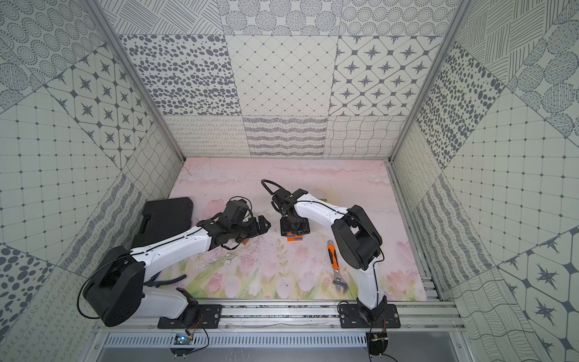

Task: Assemble the number 5 with lego
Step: Assemble the lego brick with the lego brick.

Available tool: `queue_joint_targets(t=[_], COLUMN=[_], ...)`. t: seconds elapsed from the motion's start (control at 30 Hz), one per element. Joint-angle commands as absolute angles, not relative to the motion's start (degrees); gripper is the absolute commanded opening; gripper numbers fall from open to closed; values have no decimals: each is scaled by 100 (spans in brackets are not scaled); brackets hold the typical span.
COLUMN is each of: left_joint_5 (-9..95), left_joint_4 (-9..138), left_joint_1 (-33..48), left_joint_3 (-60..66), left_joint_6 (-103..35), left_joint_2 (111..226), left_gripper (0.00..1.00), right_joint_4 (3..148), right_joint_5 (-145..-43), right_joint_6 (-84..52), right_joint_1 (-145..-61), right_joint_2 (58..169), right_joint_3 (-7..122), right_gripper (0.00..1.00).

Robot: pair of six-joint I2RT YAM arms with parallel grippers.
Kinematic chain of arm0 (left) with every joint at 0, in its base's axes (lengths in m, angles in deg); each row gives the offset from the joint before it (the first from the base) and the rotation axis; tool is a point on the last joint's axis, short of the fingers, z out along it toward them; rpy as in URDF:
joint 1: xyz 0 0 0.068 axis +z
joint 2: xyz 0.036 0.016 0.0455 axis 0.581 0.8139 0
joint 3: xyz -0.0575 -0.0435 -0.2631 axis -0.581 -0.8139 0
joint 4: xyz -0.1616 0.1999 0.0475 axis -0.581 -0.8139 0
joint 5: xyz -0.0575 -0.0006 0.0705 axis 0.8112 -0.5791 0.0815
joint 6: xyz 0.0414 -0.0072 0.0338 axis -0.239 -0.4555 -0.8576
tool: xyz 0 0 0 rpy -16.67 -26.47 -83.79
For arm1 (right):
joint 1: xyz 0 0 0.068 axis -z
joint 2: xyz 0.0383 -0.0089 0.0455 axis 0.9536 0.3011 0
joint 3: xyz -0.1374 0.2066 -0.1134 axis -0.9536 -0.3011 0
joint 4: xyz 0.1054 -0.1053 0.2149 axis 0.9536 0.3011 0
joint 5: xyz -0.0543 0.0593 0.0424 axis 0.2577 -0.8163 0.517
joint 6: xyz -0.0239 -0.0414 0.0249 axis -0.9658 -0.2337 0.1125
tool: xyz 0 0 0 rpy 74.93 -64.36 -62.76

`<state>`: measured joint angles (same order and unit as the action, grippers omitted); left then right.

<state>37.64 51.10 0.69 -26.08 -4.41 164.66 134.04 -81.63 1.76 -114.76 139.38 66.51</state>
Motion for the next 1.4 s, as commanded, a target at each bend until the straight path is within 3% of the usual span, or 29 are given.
queue_joint_targets(t=[0.0,1.37], left_joint_5=[3713,3695], left_joint_4=[5139,4772], left_joint_1=[74,67], left_joint_3=[-2573,-2373], left_joint_6=[-477,-305], left_joint_2=[16435,16244], left_gripper=[99,99], right_joint_4=[13108,12846], right_joint_5=[-8446,-8688], right_joint_6=[190,68], right_joint_1=[-11446,-11444], right_joint_2=[14340,14164], right_joint_3=[6283,6297], right_gripper=[66,70])
